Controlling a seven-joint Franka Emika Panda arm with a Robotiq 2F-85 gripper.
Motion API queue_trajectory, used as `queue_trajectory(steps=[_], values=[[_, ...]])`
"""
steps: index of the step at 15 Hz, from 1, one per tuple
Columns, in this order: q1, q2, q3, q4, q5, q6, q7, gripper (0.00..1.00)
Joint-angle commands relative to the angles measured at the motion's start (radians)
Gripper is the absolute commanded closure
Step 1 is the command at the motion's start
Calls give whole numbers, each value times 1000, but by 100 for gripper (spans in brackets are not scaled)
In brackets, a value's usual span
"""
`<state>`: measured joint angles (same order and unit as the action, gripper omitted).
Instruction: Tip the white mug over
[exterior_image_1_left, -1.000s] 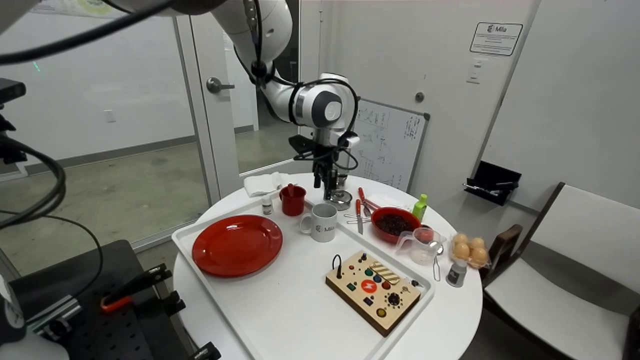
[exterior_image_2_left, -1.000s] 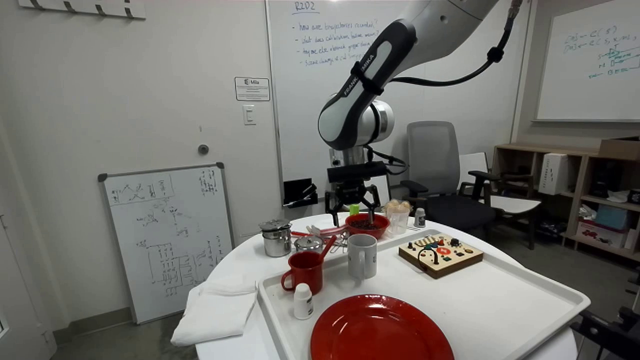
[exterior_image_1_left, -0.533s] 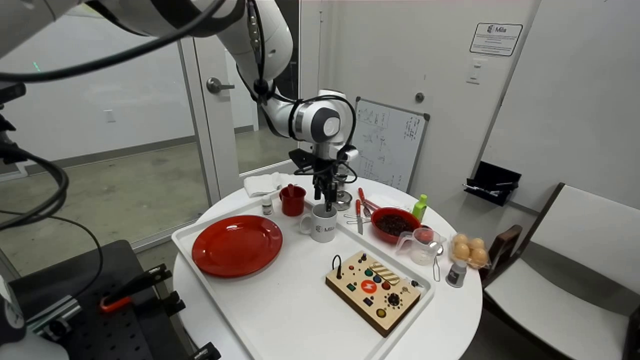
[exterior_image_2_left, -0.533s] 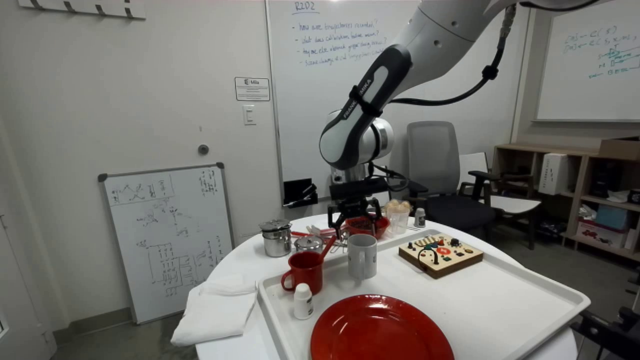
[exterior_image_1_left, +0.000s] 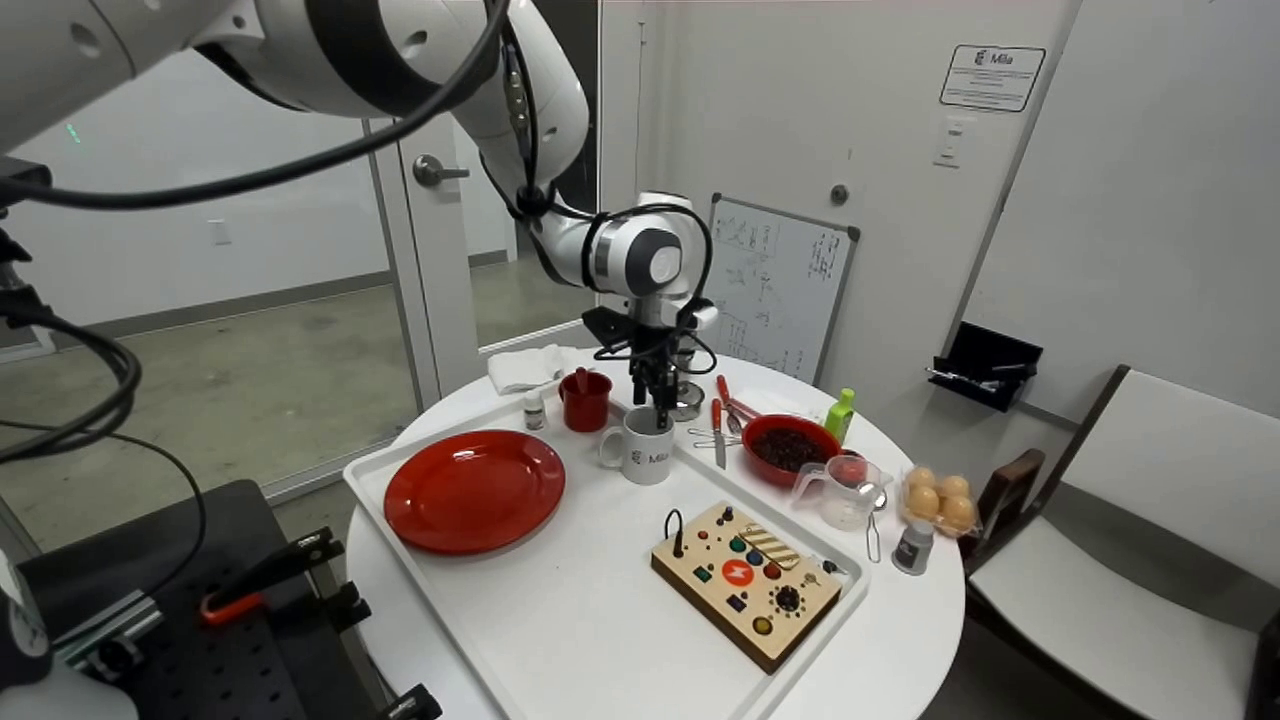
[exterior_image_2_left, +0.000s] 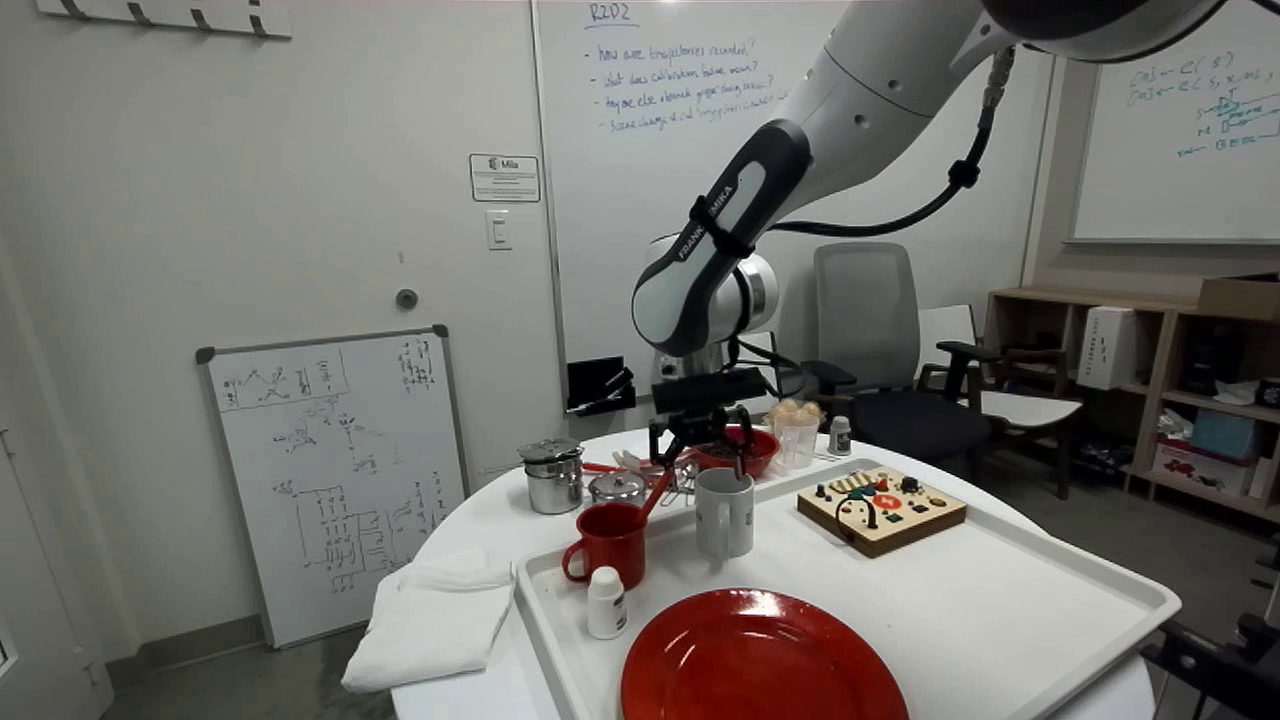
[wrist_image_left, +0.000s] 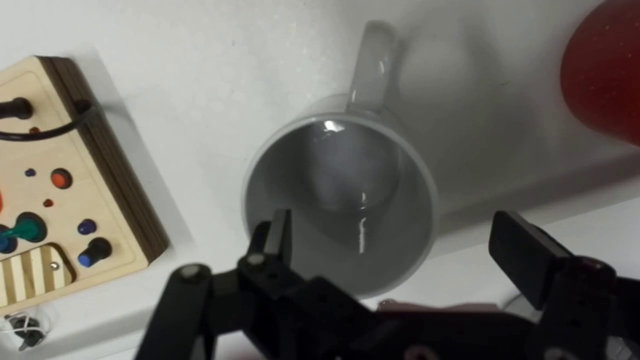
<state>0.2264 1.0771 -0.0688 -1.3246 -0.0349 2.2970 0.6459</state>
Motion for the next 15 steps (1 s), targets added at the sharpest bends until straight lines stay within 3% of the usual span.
queue_trajectory(steps=[1, 3, 15], values=[[13, 58, -11, 94, 5, -37, -7, 0], [15, 76, -10, 121, 4, -49, -10, 5], [3, 148, 3, 235, 17, -111, -17, 99]])
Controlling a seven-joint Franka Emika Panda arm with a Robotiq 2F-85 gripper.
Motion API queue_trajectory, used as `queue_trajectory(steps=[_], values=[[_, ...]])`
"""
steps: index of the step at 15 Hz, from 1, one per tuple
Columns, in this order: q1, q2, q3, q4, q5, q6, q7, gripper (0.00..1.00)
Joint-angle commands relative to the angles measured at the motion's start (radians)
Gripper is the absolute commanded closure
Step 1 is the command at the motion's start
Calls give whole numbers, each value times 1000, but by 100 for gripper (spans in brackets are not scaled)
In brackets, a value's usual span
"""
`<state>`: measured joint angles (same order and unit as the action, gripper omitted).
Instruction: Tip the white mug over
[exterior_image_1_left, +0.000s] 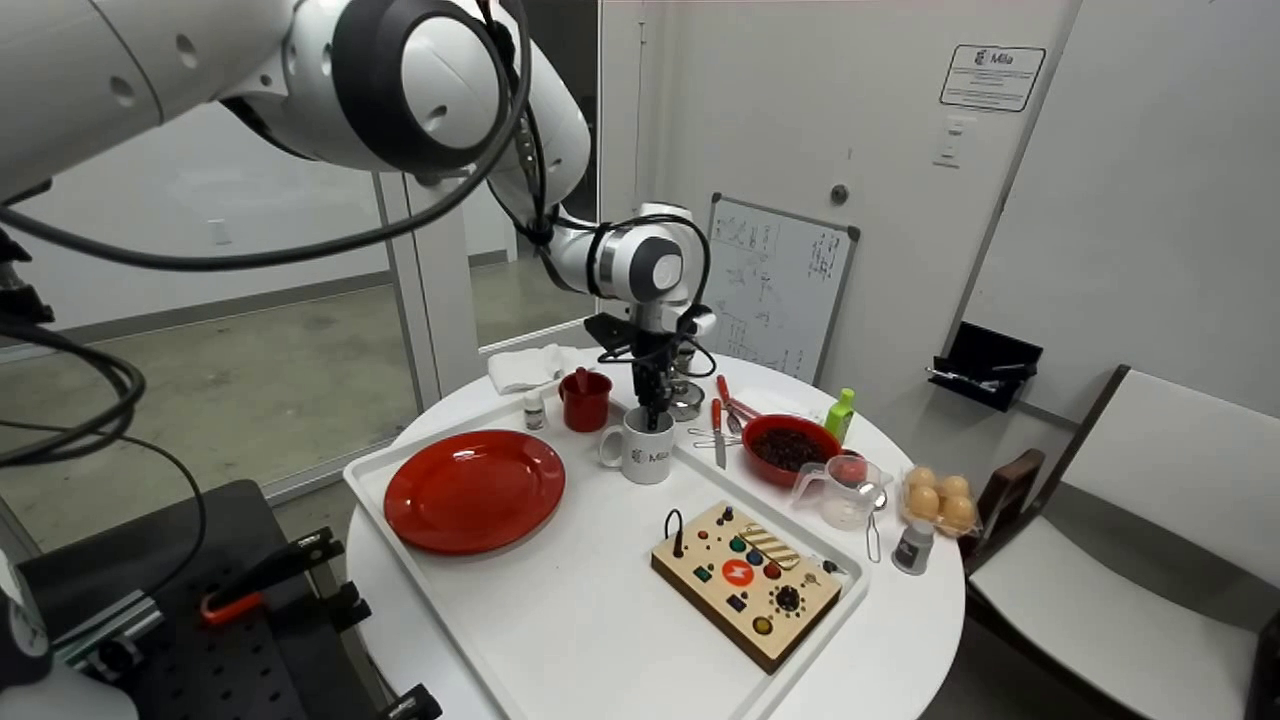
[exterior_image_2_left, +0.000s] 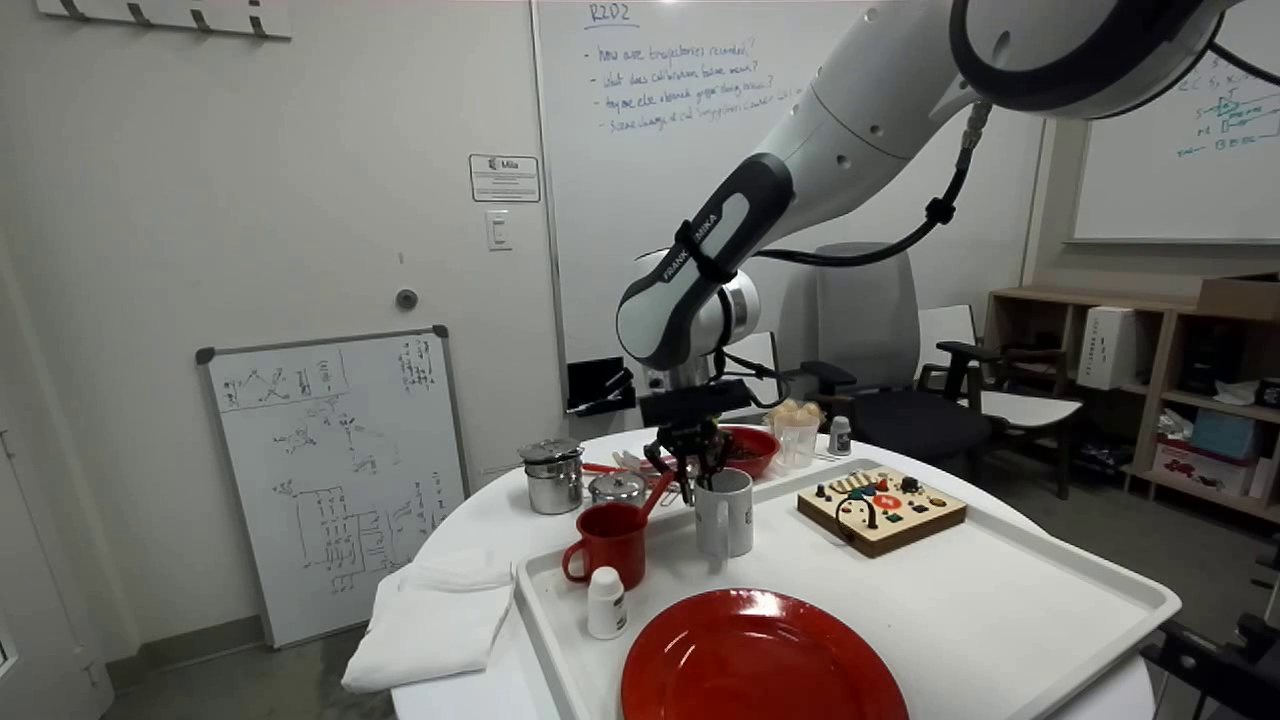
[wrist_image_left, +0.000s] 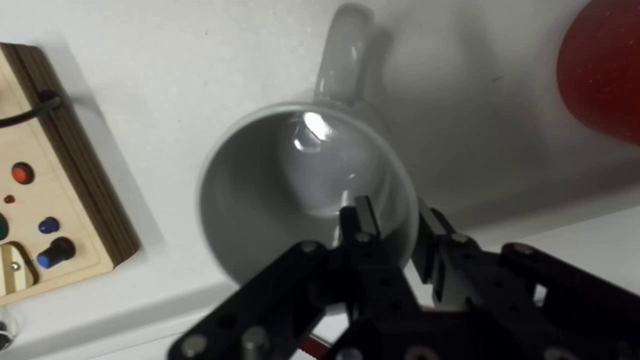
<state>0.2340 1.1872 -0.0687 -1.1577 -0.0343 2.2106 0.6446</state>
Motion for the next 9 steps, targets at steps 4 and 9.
queue_trajectory(steps=[4, 9], values=[[-8, 35, 5, 65, 21, -20, -14, 98], [-32, -11, 38, -14, 43, 60, -58, 98]])
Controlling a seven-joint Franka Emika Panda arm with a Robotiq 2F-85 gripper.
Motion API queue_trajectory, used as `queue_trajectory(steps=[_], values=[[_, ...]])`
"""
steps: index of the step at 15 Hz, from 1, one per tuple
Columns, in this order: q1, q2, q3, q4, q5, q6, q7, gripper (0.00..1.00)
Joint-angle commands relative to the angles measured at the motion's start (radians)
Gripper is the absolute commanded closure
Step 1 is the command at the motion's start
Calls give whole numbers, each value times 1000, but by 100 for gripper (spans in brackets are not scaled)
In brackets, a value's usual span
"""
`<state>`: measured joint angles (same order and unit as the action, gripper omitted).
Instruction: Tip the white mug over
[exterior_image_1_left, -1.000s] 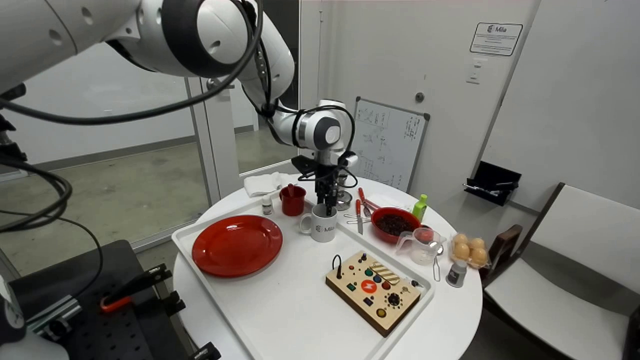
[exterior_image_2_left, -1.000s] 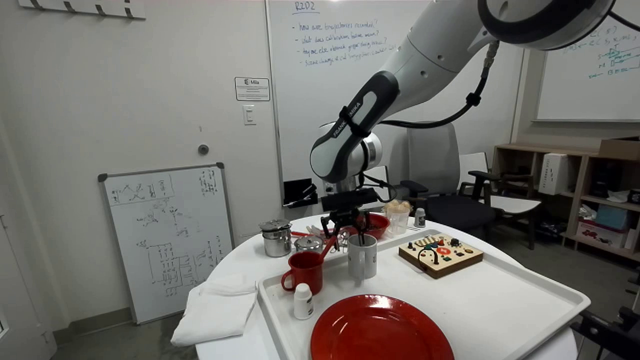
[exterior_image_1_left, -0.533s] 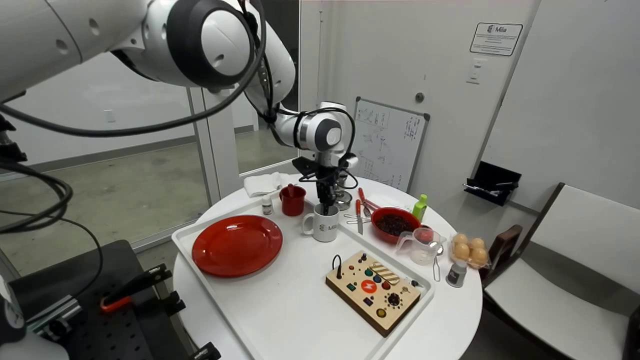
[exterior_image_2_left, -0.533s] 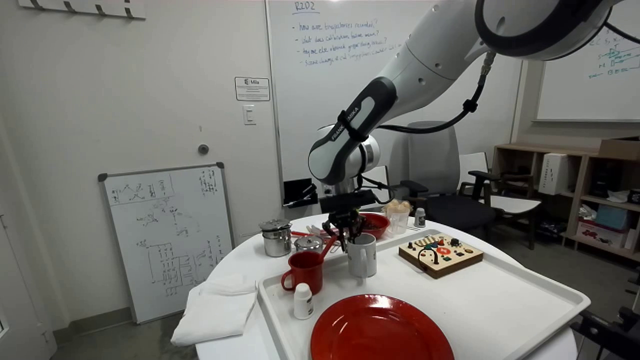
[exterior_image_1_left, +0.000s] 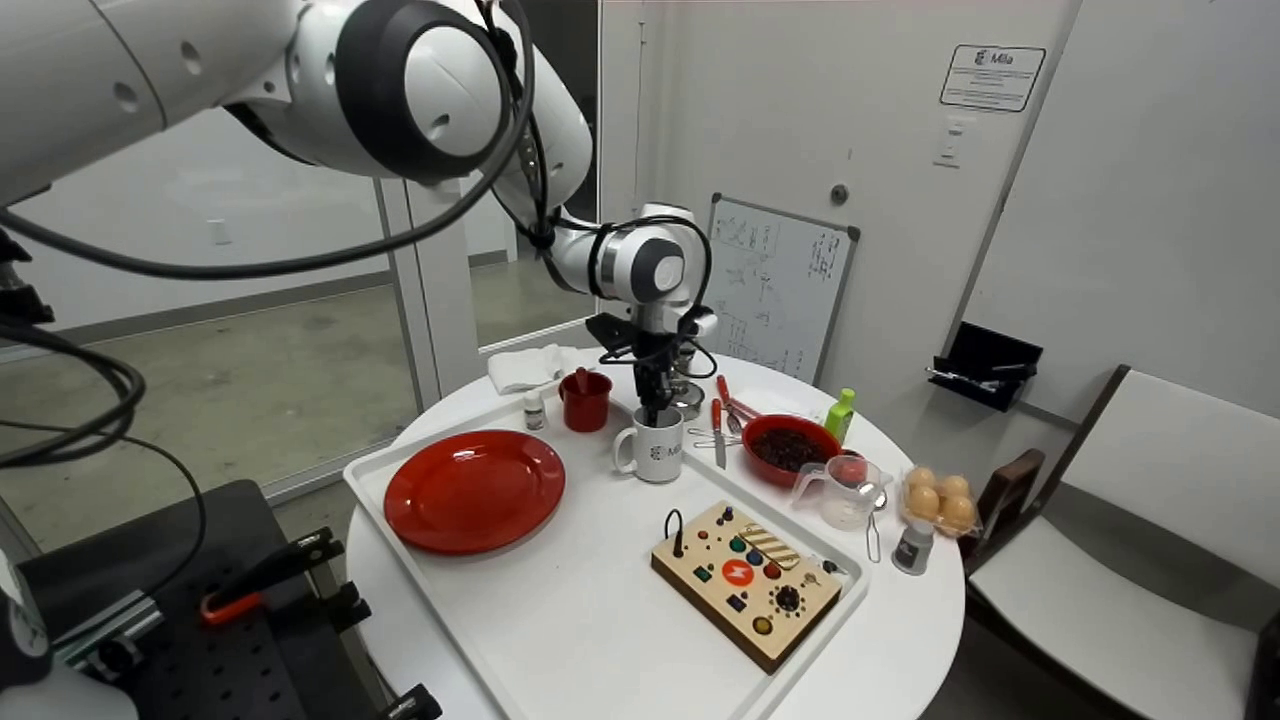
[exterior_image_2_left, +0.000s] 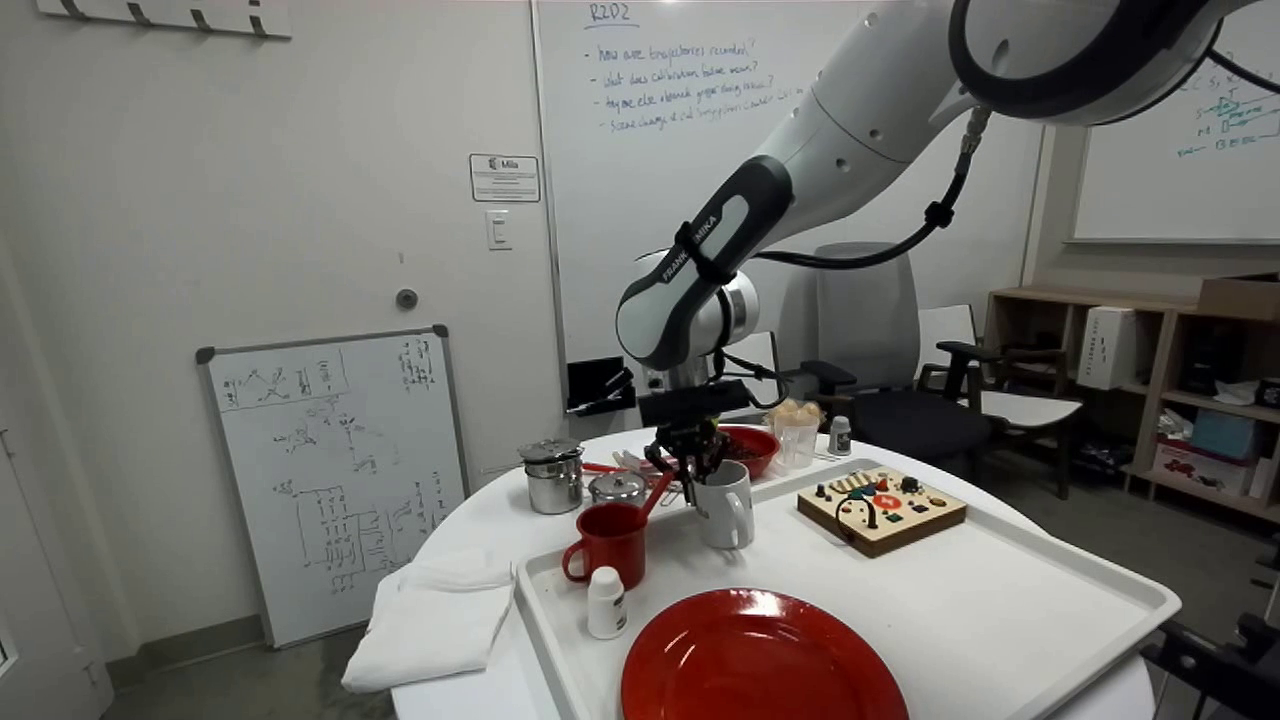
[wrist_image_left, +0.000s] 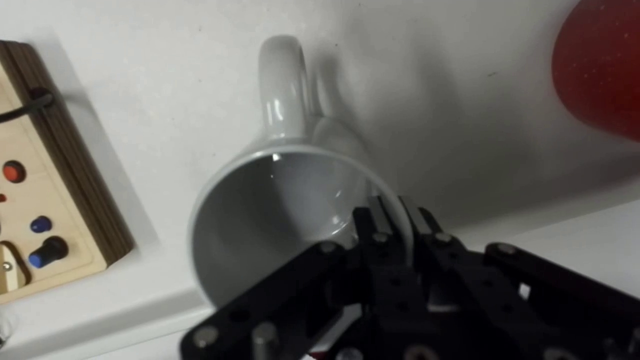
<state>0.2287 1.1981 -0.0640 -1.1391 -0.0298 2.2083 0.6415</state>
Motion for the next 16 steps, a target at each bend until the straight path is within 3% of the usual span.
queue_trajectory(steps=[1, 6, 12, 16], values=[[-44, -42, 54, -67, 40, 104, -72, 98], [-112, -155, 139, -283, 53, 287, -169, 98], [-188, -298, 220, -564, 191, 513, -403, 98], [-204, -418, 211, -725, 208, 554, -451, 98]])
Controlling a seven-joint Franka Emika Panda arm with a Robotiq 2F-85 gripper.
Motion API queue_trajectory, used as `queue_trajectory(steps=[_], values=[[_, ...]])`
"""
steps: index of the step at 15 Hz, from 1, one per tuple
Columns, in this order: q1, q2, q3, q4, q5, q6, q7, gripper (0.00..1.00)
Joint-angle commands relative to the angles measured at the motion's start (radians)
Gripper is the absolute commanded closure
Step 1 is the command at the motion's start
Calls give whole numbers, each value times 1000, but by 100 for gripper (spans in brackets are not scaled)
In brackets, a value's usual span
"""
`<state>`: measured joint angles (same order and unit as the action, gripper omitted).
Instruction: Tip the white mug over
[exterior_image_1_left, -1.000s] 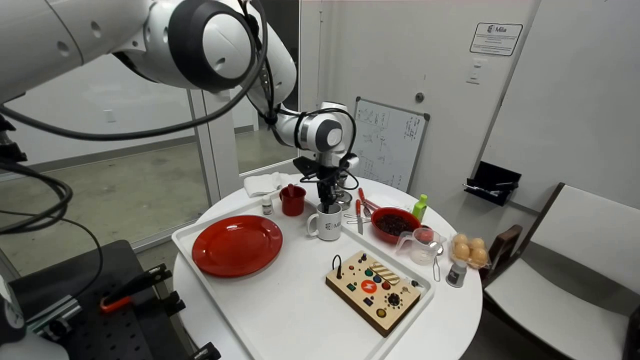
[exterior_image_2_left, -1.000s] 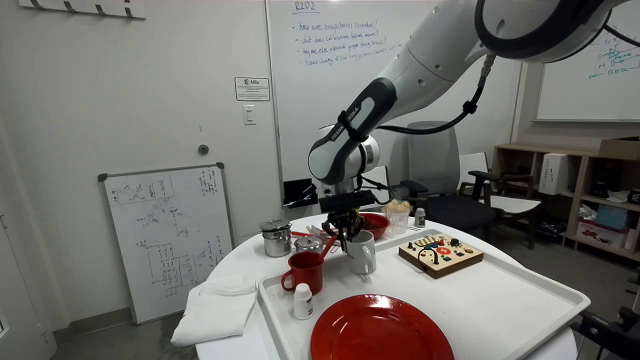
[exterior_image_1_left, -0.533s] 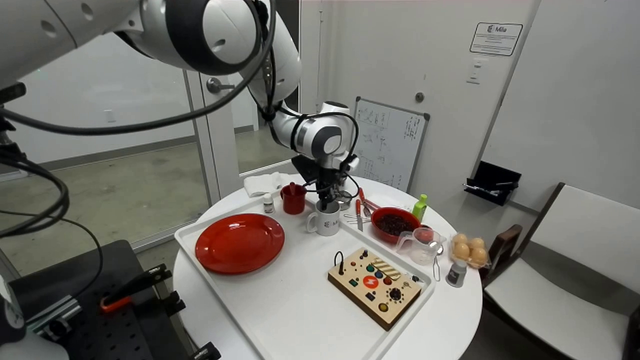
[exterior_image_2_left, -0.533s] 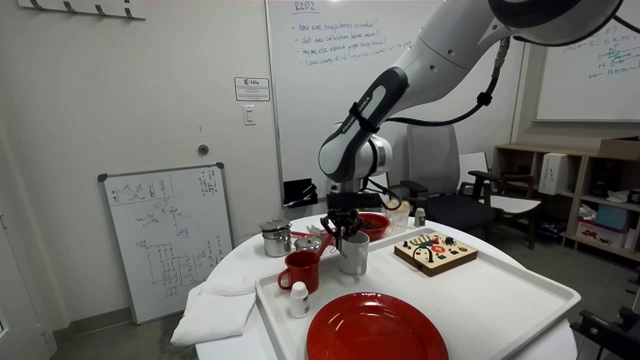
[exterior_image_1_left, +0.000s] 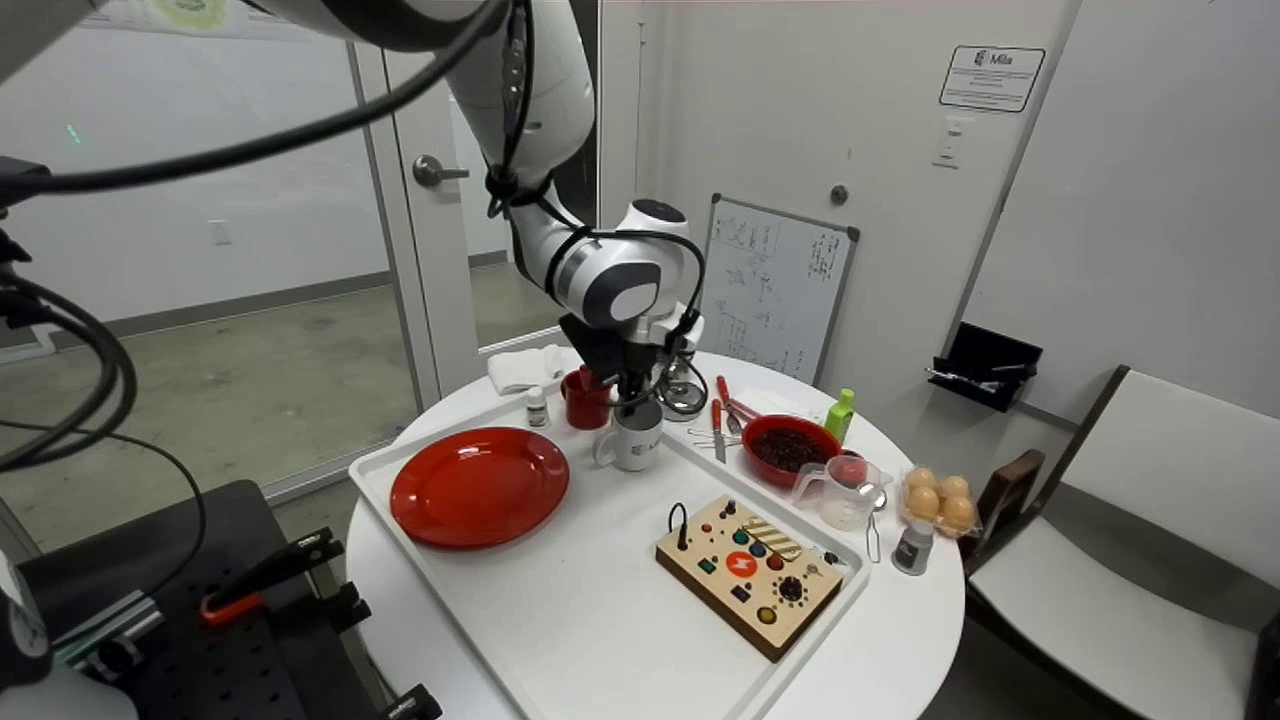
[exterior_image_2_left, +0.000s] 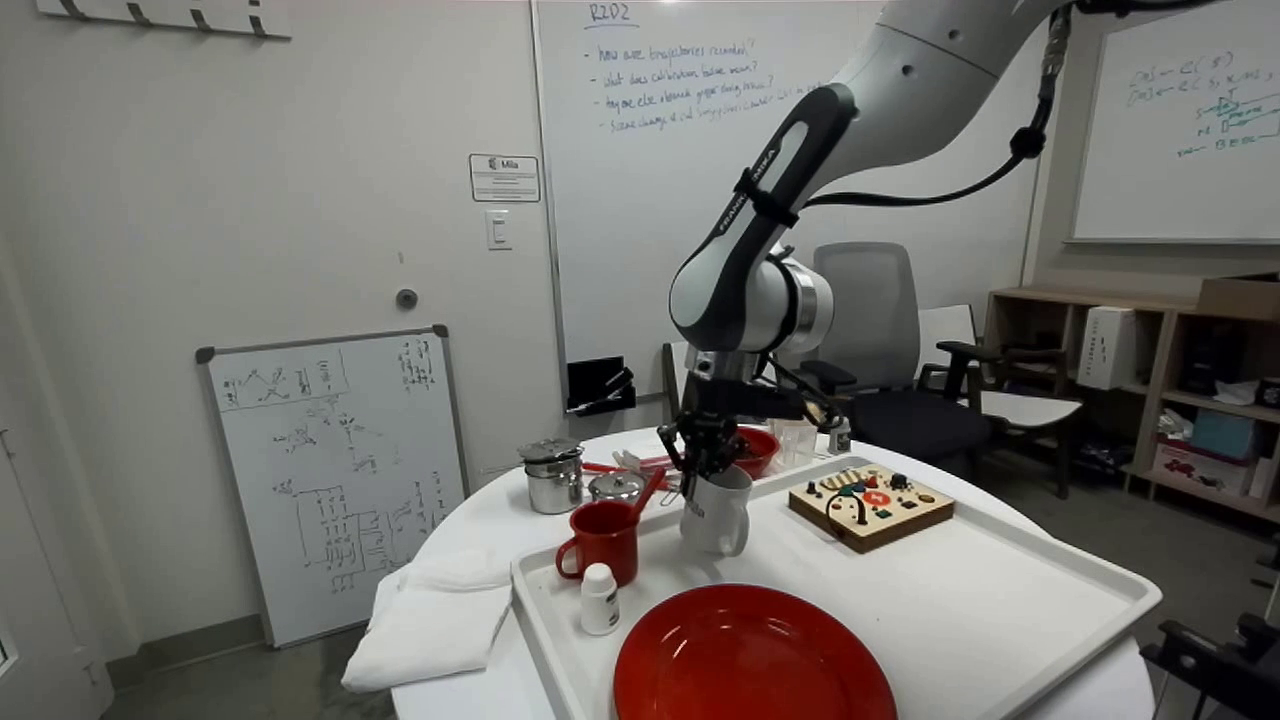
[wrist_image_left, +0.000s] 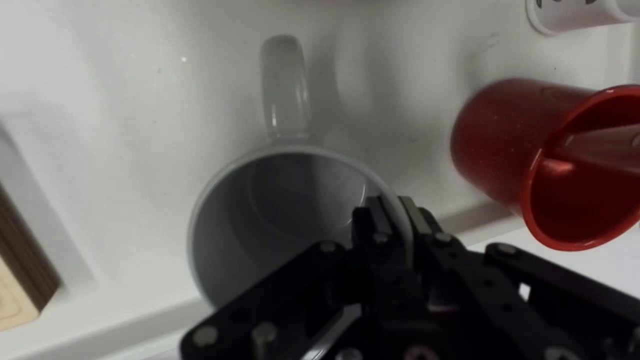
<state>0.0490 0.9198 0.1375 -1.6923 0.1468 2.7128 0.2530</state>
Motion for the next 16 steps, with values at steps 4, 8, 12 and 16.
queue_trajectory(steps=[4, 8, 12, 16], values=[[-185, -180, 175, -257, 90, 185, -294, 98], [-432, -74, 437, -216, 172, 185, -553, 98], [-604, 53, 590, -173, 186, 72, -726, 98], [-594, 44, 544, -191, 178, 31, -712, 91]])
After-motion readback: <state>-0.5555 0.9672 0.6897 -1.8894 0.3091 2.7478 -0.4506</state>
